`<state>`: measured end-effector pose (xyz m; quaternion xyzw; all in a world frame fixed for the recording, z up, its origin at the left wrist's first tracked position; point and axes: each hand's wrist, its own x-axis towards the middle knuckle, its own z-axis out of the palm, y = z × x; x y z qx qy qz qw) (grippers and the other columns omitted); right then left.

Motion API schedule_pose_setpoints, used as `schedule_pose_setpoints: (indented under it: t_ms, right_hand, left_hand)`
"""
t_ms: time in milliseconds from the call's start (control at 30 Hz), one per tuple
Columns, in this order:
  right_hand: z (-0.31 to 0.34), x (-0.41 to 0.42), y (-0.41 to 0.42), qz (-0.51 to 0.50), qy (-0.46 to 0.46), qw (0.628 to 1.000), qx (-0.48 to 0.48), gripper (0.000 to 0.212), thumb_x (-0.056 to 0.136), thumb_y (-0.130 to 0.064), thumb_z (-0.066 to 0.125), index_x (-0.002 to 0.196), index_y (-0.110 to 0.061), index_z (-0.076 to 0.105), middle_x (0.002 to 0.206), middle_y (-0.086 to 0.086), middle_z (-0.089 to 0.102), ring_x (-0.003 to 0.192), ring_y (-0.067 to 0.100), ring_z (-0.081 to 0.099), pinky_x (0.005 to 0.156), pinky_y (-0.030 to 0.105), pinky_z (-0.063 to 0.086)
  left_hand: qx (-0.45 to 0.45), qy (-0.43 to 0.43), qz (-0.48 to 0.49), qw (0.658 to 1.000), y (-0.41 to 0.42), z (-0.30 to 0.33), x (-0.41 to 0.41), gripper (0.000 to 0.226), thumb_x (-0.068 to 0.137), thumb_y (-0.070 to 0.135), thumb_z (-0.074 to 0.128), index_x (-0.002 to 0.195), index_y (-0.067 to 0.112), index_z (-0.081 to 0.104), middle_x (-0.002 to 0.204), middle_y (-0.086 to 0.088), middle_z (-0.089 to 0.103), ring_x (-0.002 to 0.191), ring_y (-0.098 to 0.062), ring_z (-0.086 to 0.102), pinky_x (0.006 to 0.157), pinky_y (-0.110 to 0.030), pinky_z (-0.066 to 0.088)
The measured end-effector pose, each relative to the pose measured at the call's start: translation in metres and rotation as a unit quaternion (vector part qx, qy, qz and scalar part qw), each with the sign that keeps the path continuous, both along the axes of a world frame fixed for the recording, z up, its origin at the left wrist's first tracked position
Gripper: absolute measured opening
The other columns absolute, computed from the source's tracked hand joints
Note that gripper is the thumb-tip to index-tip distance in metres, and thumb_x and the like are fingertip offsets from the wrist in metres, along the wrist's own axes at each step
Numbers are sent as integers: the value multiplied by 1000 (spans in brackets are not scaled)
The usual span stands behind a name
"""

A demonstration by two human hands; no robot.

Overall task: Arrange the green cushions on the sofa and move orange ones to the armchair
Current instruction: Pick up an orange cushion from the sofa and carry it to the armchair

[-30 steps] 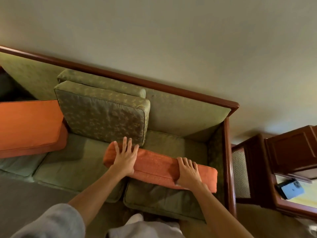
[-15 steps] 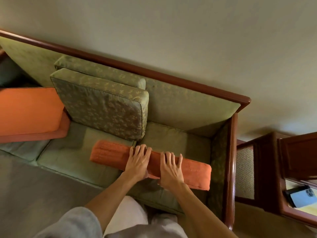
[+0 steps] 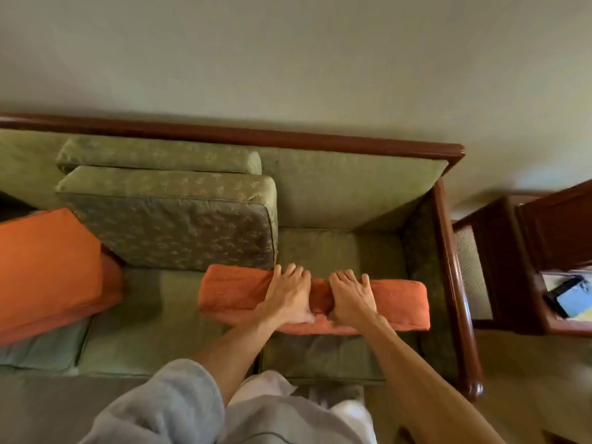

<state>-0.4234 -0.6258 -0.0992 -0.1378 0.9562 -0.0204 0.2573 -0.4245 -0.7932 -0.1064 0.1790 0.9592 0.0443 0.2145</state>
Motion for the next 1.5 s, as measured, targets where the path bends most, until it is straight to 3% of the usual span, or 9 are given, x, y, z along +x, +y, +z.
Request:
schedule_pose_setpoints:
  t_ms: [167, 333, 500, 633, 867, 1033, 1200, 1333, 1500]
  right_hand:
    - [24, 23, -3, -55, -10, 998, 2, 60, 66, -38, 77, 115, -17, 51, 124, 1, 59, 123, 25, 44, 104, 49, 28]
    - [53, 64, 7, -159, 8, 987, 8, 54, 71, -47, 76, 111, -20, 51, 117, -1, 60, 116, 23, 48, 102, 49, 31]
    - [98, 114, 31, -240, 87, 967, 15, 51, 69, -56, 71, 102, -24, 48, 107, -5, 60, 104, 20, 52, 90, 44, 36]
    - [144, 168, 50, -293, 129, 947, 14, 53, 66, -64, 68, 97, -27, 45, 101, -9, 60, 97, 17, 52, 86, 41, 36]
    - [226, 303, 64, -413, 234, 880, 0, 71, 54, -94, 53, 87, -33, 41, 80, -20, 47, 77, 7, 43, 83, 35, 39]
    - [259, 419, 62, -495, 286, 820, -15, 56, 63, -79, 58, 77, -29, 38, 72, -14, 47, 73, 10, 44, 83, 35, 39]
    - [257, 519, 81, -553, 253, 793, -27, 42, 59, -57, 59, 79, -27, 38, 77, -11, 47, 75, 6, 39, 80, 32, 27]
    - [252, 586, 103, -570, 235, 788, 6, 50, 52, -43, 75, 86, -27, 42, 81, -13, 47, 78, 8, 36, 81, 33, 30]
    - [256, 644, 138, -601, 230, 765, 28, 54, 55, -42, 81, 90, -25, 43, 83, -17, 41, 77, 6, 26, 82, 31, 26]
  left_hand:
    - [8, -28, -84, 996, -7, 13, -2, 80, 63, 70, 72, 119, 17, 53, 125, -3, 59, 121, -25, 49, 105, -48, 32]
    - [46, 6, -196, 980, 8, 36, 2, 77, 61, 76, 69, 113, 22, 54, 119, 2, 62, 114, -22, 55, 99, -44, 37]
    - [85, 37, -285, 954, 43, 80, 16, 73, 60, 83, 64, 104, 26, 51, 109, 5, 62, 102, -20, 58, 92, -41, 41]
    - [136, 55, -354, 924, 76, 125, 46, 79, 56, 96, 50, 96, 28, 50, 100, 7, 63, 90, -17, 60, 86, -39, 44]
    - [173, 52, -483, 857, 137, 202, 137, 66, 57, 85, 56, 95, 32, 43, 100, 9, 62, 90, -15, 61, 87, -34, 45]
    - [161, 48, -547, 820, 179, 231, 233, 64, 51, 68, 72, 98, 30, 51, 97, 10, 59, 87, -16, 55, 80, -30, 39]
    - [149, 31, -590, 793, 211, 242, 326, 67, 45, 64, 82, 94, 27, 52, 93, 10, 58, 79, -16, 49, 76, -31, 31]
    - [154, 4, -621, 768, 239, 245, 388, 68, 45, 64, 84, 92, 27, 52, 88, 13, 54, 75, -15, 47, 76, -32, 32]
    - [156, -12, -663, 732, 295, 243, 442, 69, 43, 66, 84, 88, 27, 49, 86, 12, 58, 71, -13, 47, 71, -31, 31]
